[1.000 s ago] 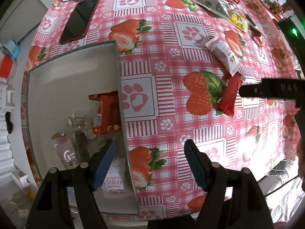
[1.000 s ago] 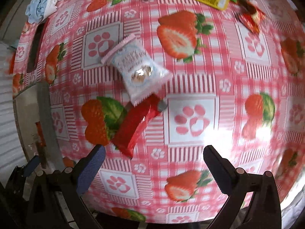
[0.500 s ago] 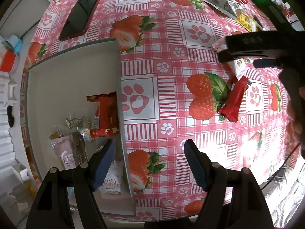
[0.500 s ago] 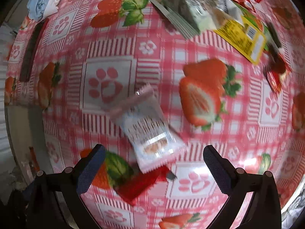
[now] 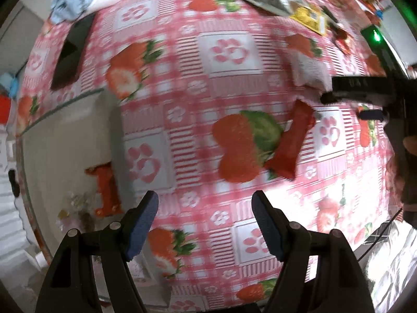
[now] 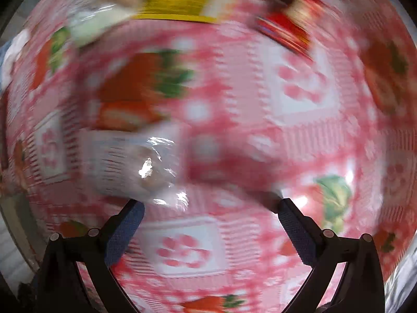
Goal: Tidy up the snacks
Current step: 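Move both tools back toward the remaining packets on the tablecloth, then grasp the red bar with the left tool while the right tool grasps the Crispy Cranberry packet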
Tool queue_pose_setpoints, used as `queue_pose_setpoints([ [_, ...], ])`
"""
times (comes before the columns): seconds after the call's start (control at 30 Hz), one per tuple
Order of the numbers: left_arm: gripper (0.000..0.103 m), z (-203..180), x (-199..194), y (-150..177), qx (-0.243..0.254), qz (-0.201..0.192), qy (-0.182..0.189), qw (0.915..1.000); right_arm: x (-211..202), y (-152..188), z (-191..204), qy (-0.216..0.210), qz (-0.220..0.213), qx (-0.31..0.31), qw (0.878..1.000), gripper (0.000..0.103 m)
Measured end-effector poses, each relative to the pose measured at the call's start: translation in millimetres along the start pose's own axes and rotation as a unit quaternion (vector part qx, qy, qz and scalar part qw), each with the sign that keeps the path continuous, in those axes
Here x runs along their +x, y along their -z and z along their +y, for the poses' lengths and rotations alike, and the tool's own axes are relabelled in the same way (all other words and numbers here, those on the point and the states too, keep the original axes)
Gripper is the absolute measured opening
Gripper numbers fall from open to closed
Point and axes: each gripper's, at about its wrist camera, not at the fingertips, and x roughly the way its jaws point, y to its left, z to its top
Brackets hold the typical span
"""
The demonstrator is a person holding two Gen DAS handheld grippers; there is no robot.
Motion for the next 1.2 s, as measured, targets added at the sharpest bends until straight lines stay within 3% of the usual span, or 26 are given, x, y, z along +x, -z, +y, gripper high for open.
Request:
queue_pose_setpoints([
  [0.3, 0.077, -66, 19, -40, 0.068, -0.003, 0.002, 0.9977, 6, 10, -58, -0.021, 0.018, 0.049, 0.998, 0.103],
  [0.53, 0.077, -107, 51, -69, 0.080, 0.023, 0.004, 0.9965, 8, 11, -52, -0.015, 0.017, 0.025, 0.999, 0.103],
  [0.67, 0.077, -112, 63, -73, 0.095, 0.028, -0.007, 0.9950, 8, 14, -52, -0.015, 0.016, 0.020, 1.000, 0.103],
  [0.7, 0.075, -116, 64, -74, 0.100, 0.030, -0.007, 0.9945, 12, 25, -55, -0.014, 0.015, 0.019, 1.000, 0.103],
  [0.77, 0.072, -126, 66, -73, 0.102, 0.029, -0.009, 0.9943, 21, 79, -62, -0.014, 0.012, 0.017, 1.000, 0.103],
  [0.83, 0.066, -127, 63, -70, 0.104, 0.027, -0.009, 0.9942, 23, 99, -63, -0.013, 0.015, 0.016, 1.000, 0.103],
  [0.97, 0.033, -118, 59, -43, 0.102, 0.017, -0.006, 0.9946, 20, 92, -57, -0.025, 0.008, 0.026, 0.999, 0.103],
  [1.2, 0.031, -84, 58, -3, 0.056, 0.031, -0.022, 0.9977, -13, 43, -22, -0.041, -0.053, 0.026, 0.997, 0.103],
])
